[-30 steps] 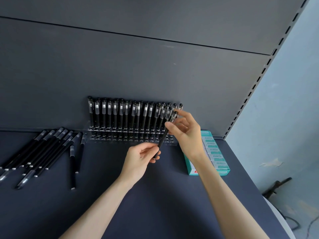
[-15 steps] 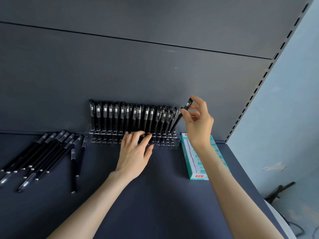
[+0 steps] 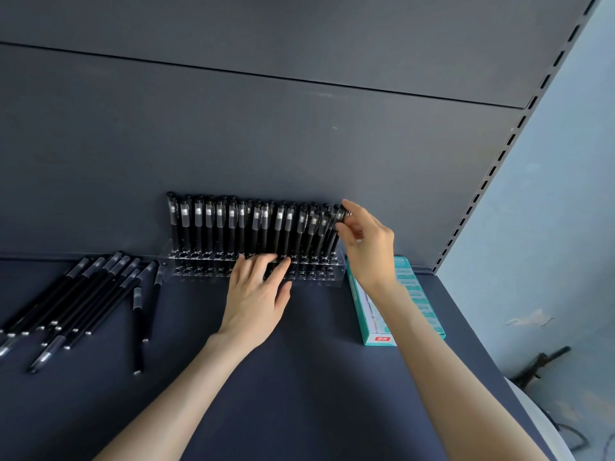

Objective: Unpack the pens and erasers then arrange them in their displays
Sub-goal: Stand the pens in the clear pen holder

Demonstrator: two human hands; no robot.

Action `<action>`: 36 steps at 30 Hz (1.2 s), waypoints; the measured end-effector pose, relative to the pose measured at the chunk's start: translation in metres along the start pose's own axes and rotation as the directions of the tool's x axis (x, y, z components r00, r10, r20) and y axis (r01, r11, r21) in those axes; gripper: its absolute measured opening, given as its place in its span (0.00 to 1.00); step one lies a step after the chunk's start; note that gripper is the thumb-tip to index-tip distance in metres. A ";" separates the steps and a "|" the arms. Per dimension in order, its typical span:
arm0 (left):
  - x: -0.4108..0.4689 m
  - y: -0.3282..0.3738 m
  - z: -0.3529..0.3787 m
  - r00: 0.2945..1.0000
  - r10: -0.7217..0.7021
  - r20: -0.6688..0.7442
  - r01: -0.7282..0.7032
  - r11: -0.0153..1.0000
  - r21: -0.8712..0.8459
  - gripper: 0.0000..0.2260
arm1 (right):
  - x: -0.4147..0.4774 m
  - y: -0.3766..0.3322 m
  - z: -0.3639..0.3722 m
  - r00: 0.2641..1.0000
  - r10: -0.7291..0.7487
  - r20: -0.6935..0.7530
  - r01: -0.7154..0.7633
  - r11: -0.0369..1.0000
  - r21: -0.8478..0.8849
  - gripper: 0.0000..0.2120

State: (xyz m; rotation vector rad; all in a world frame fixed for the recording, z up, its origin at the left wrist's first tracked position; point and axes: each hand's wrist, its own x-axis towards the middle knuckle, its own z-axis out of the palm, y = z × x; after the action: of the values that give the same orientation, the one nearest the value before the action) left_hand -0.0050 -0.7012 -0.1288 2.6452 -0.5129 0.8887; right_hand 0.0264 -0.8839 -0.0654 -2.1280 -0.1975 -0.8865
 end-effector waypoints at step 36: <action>-0.093 -0.198 -0.139 0.925 -0.365 0.103 0.375 0.923 -0.093 0.10 | -0.119 -0.173 0.171 0.938 0.073 0.340 -0.055 0.997 -0.060 0.07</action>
State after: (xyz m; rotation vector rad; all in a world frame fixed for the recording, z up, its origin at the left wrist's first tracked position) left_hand -0.0618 -0.4487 -0.1147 2.5614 -0.0665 0.6161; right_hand -0.0433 -0.6263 -0.1090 -2.3111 -0.2838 -0.4810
